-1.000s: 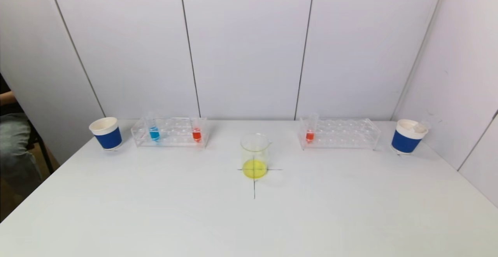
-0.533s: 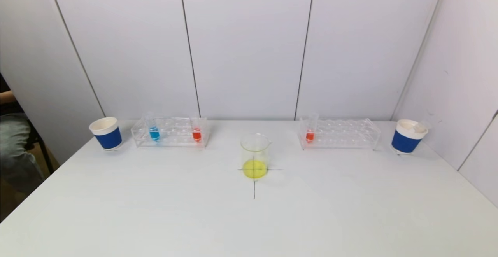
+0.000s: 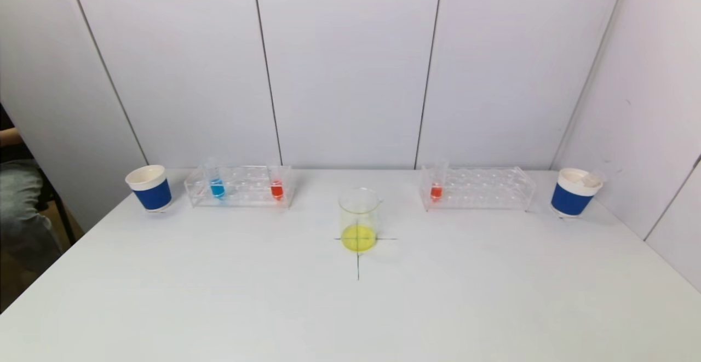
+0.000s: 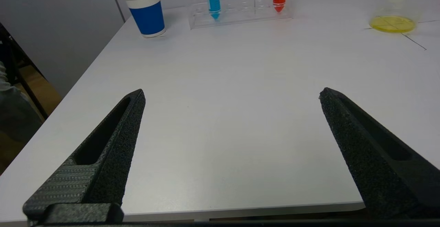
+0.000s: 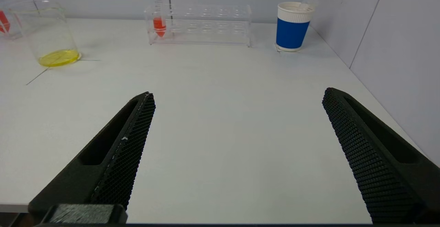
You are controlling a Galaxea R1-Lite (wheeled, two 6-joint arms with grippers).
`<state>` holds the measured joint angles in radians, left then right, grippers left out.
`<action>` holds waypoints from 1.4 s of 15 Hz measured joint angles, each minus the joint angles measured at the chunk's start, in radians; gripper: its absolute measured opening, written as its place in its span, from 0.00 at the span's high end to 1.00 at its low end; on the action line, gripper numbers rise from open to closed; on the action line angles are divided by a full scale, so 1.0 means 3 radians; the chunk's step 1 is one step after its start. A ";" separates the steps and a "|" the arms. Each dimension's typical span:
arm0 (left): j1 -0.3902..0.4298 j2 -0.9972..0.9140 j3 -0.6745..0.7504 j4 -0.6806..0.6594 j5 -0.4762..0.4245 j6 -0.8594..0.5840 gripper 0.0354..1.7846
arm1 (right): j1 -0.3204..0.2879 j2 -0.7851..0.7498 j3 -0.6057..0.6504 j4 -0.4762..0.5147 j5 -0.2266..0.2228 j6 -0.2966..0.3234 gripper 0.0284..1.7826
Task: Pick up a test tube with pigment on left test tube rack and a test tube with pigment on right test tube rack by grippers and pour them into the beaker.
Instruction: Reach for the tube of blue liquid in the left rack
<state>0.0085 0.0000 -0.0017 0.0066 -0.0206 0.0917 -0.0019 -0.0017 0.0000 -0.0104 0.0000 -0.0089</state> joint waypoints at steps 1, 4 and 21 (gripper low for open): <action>0.0000 0.0000 0.0000 0.0004 0.0005 0.0006 0.01 | 0.0000 0.0000 0.0000 0.0000 0.0000 0.0000 0.01; -0.0001 0.0000 -0.0024 -0.0008 0.0000 0.0023 0.01 | 0.0000 0.0000 0.0000 0.0000 0.0000 0.0001 0.01; -0.0115 0.2227 -0.2896 0.0131 -0.0457 0.0052 0.01 | -0.0001 0.0001 0.0000 0.0000 0.0000 0.0000 0.01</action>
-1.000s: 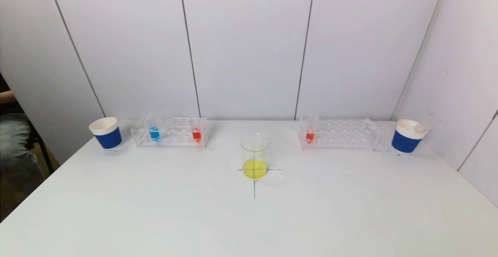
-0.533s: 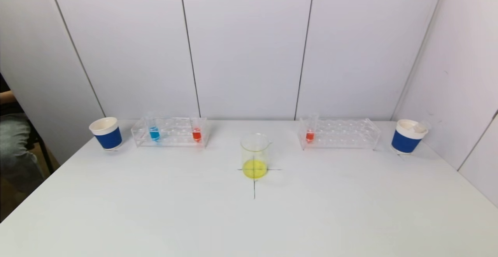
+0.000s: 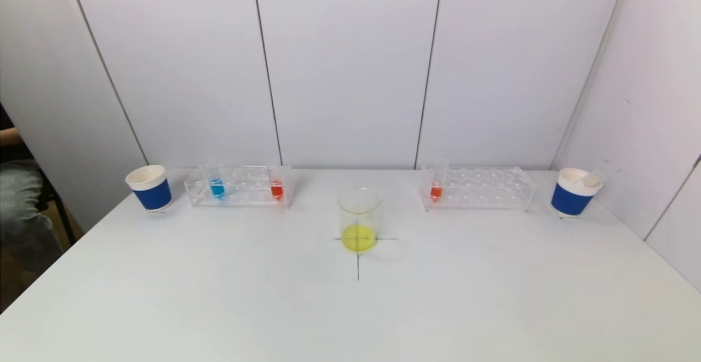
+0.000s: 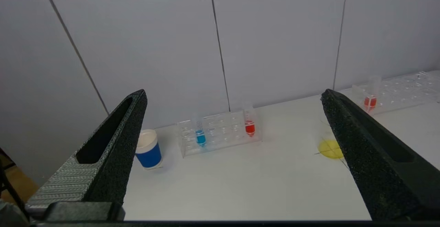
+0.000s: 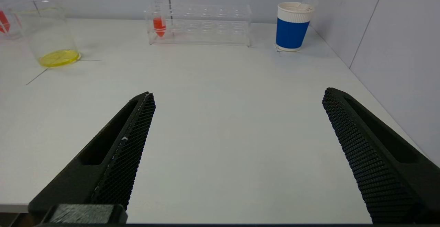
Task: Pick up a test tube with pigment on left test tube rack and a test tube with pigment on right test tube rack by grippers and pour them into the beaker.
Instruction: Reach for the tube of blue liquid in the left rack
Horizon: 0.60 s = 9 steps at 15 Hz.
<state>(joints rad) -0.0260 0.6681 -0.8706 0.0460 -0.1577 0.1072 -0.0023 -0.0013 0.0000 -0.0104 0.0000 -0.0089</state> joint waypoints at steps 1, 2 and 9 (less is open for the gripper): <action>-0.0005 0.0178 -0.0005 -0.0052 -0.0023 -0.0009 0.01 | 0.0000 0.0000 0.0000 0.0000 -0.0001 0.0001 0.01; -0.0008 0.0358 0.0029 -0.0157 -0.0057 -0.0018 0.01 | 0.0001 0.0000 0.0000 0.0000 0.0000 0.0000 0.01; 0.0011 0.1493 0.0557 -0.1562 -0.0128 -0.0034 0.01 | 0.0001 0.0000 0.0000 0.0001 0.0000 -0.0001 0.01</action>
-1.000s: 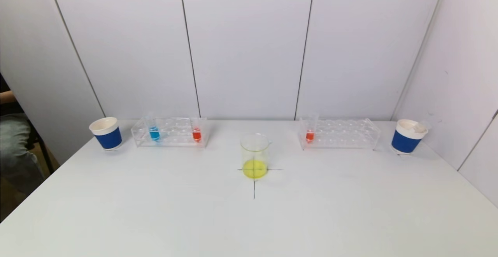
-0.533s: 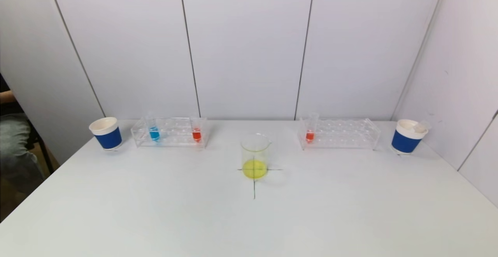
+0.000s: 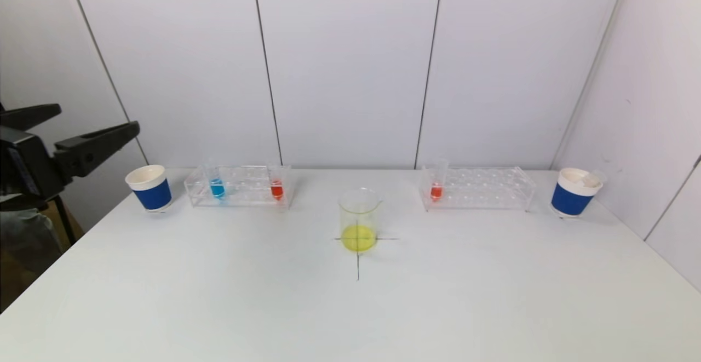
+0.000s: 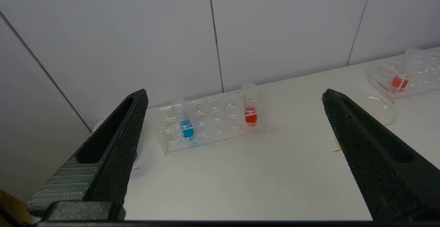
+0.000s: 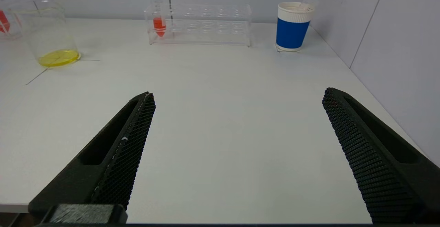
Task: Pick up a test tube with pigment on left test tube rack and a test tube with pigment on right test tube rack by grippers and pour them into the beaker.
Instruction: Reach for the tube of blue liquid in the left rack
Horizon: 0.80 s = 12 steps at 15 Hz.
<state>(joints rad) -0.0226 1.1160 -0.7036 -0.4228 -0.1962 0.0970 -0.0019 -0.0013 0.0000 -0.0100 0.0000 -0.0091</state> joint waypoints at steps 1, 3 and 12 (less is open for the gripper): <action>0.0018 0.0172 0.0083 -0.0199 0.0000 0.0001 0.01 | -0.0001 0.0000 0.0000 -0.0001 0.0000 0.0001 0.01; 0.0070 0.0555 0.0262 -0.0703 -0.0005 0.0000 0.01 | -0.0003 0.0000 0.0000 -0.0001 0.0000 0.0001 0.01; 0.0374 0.2407 0.0566 -0.3132 -0.0238 0.0028 0.01 | 0.0000 0.0000 0.0000 0.0000 0.0000 0.0001 0.01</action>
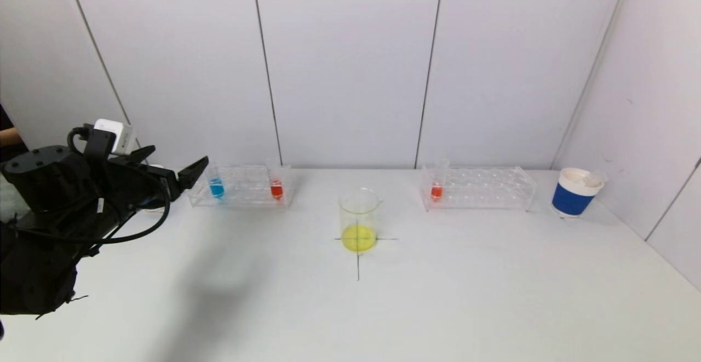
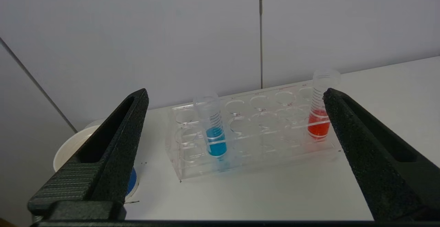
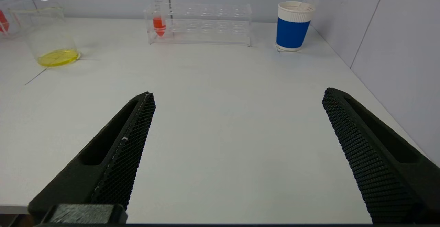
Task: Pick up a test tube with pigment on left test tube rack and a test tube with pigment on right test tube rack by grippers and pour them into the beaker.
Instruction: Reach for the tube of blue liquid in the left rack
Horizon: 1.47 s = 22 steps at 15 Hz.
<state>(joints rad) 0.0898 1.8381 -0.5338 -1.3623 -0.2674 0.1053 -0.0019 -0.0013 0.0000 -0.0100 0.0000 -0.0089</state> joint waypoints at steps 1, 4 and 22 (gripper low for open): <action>0.0013 0.0169 -0.0002 -0.0168 -0.0024 0.0004 0.01 | 0.0000 0.0000 0.0000 -0.0001 0.0000 0.0000 0.01; 0.0029 0.0609 -0.0060 -0.0484 -0.0057 0.0011 0.01 | -0.0001 0.0000 0.0000 -0.0001 0.0000 0.0000 0.01; 0.0045 0.1509 -0.0996 -0.0324 -0.0085 0.0009 0.01 | -0.0001 0.0000 0.0000 -0.0001 0.0000 0.0000 0.01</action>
<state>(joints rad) 0.1034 2.2909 -0.8328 -1.4596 -0.2930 0.1081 -0.0023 -0.0013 0.0000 -0.0104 0.0000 -0.0089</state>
